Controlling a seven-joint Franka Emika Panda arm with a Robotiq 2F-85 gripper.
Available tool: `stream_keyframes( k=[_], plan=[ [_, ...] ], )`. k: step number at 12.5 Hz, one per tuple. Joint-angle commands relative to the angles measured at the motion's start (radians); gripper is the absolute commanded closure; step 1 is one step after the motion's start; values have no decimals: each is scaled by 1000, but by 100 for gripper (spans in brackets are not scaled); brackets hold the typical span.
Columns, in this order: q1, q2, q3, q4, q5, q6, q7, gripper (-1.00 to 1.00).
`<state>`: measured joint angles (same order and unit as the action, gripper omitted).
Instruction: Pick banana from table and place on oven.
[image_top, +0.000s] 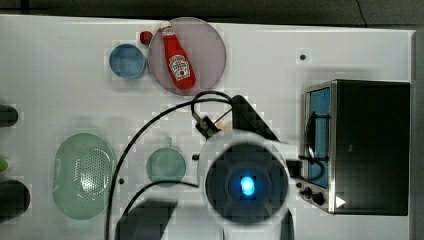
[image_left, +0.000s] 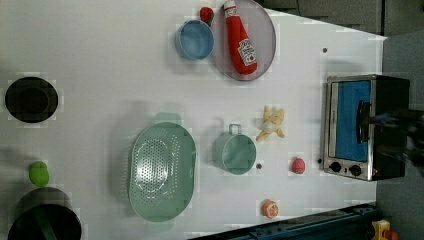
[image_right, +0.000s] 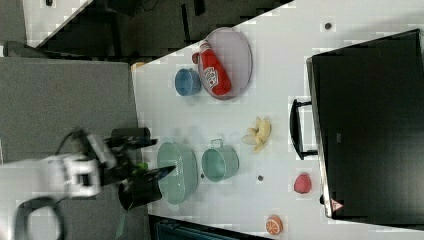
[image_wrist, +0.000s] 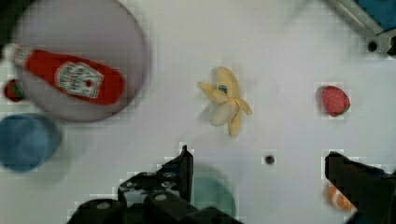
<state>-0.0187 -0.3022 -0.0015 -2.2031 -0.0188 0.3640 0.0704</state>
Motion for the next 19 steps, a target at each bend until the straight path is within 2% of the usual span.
stream_keyframes(
  k=[1, 5, 13, 18, 19],
  plan=[
    [-9, 87, -8, -104, 0, 161, 28, -100],
    [-9, 244, -8, -183, 0, 392, 28, -100],
    [-10, 534, -9, -271, 0, 748, 32, -100],
    [-10, 624, -8, -282, 0, 844, 34, -100],
    [-9, 630, -7, -283, 0, 854, 34, -69]
  ],
)
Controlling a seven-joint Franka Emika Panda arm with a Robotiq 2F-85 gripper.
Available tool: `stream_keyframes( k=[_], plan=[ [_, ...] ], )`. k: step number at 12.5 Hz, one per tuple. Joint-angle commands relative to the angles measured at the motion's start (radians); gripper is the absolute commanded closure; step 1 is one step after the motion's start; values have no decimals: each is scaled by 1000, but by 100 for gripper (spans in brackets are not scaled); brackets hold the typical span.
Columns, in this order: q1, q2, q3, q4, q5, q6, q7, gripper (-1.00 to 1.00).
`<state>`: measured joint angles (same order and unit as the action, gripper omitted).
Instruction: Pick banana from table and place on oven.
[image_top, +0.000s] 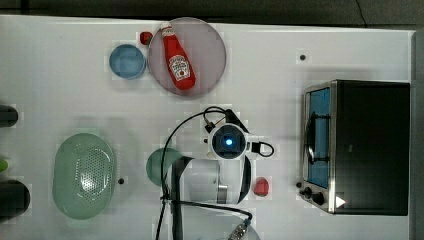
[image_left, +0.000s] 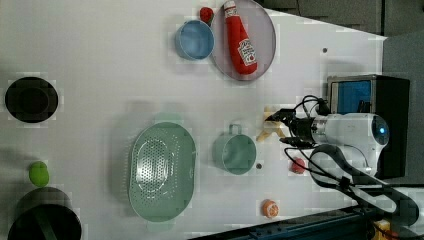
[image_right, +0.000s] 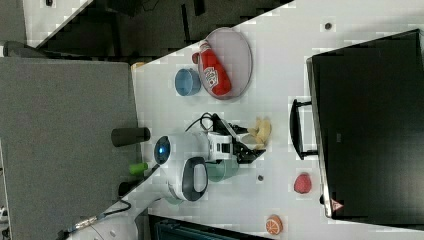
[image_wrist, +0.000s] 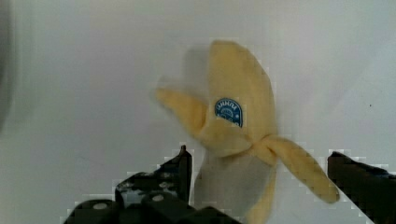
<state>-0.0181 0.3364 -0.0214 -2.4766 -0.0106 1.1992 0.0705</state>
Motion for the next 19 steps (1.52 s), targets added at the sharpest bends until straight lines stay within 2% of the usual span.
stream_keyframes(
  k=[1, 5, 6, 9, 12, 15, 19],
  plan=[
    [-10, -8, 12, -9, -8, 26, 34, -43],
    [-10, -8, 13, -7, -8, 26, 34, 48],
    [-10, -8, 13, -5, -8, 26, 34, 58],
    [-10, -52, 13, 20, -8, 26, 34, 58],
    [-7, -210, 14, 49, -8, -81, 34, 58],
    [-4, -401, 15, 143, -8, -405, 34, 58],
    [-3, -540, 14, 370, -7, -868, 33, 58]
  ],
)
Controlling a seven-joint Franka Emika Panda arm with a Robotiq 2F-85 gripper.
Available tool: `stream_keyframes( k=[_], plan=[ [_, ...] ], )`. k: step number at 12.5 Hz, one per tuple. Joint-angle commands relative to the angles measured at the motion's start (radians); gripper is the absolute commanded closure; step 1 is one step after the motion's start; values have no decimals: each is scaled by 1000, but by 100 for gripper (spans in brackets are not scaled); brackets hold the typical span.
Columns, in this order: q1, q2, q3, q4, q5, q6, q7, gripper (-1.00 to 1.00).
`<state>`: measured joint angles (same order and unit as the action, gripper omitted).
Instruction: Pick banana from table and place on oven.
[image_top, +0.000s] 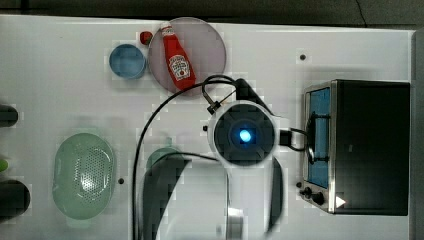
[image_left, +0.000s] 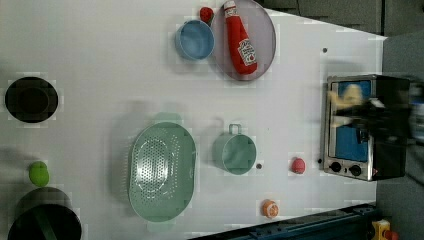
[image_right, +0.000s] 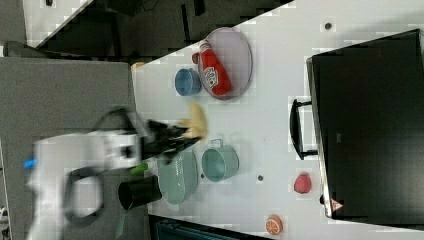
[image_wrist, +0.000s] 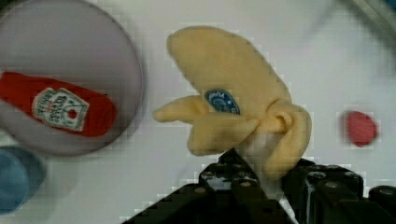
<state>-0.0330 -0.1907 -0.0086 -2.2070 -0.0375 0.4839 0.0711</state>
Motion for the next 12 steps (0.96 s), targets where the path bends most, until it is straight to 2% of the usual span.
stream_keyframes(
  k=[1, 3, 5, 9, 12],
  plan=[
    [11, -24, -1, 167, 20, -248, 33, 58],
    [5, -17, -15, 285, 20, -354, 33, 58],
    [-6, 16, -55, 342, 19, -365, 4, 58],
    [-33, 121, -211, 398, 9, -334, -209, 58],
    [-57, 203, -372, 420, 9, -240, -471, 58]
  ],
)
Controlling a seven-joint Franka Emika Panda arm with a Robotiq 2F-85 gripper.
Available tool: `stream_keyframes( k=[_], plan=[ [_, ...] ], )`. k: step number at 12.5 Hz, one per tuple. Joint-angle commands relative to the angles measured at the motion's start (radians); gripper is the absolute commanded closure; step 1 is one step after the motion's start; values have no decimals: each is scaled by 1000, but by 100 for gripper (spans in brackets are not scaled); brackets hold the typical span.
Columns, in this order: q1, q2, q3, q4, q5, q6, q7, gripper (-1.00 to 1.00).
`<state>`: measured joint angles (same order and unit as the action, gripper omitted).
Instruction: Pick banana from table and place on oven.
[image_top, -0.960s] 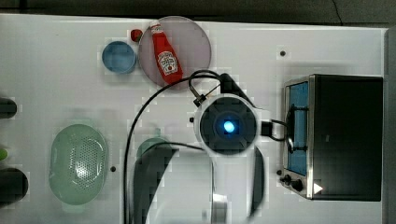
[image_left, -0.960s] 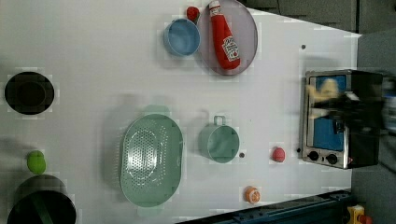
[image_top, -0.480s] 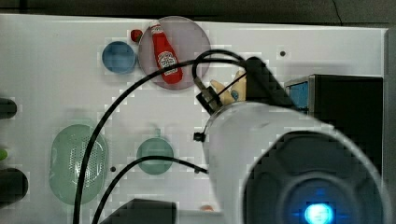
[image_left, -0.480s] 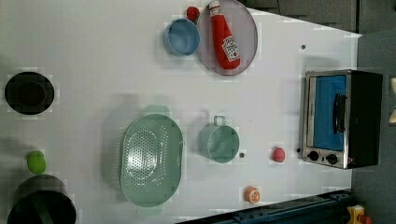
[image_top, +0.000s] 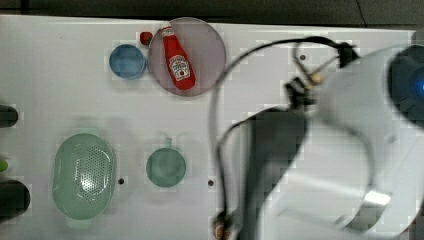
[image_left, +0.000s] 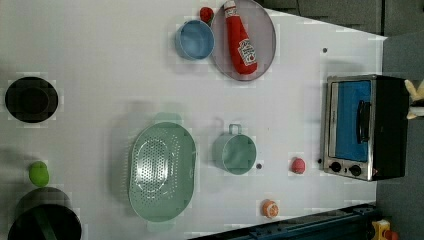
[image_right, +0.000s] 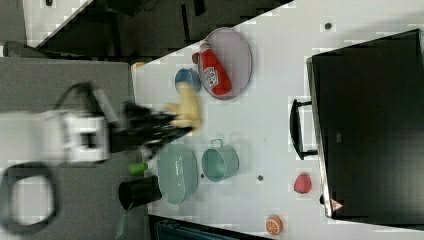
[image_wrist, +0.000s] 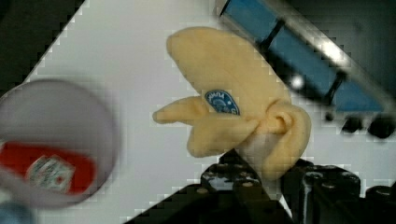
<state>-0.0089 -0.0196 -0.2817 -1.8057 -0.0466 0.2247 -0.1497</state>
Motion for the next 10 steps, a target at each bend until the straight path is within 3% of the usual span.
stream_keyframes(
  k=[1, 4, 7, 10],
  plan=[
    [-86, 59, -154, 19, 18, 79, -341, 58],
    [-92, 145, -285, 18, 25, 153, -540, 58],
    [-95, 218, -327, 17, 58, 155, -576, 53],
    [-96, 249, -330, 16, 65, 188, -576, -12]
  ],
)
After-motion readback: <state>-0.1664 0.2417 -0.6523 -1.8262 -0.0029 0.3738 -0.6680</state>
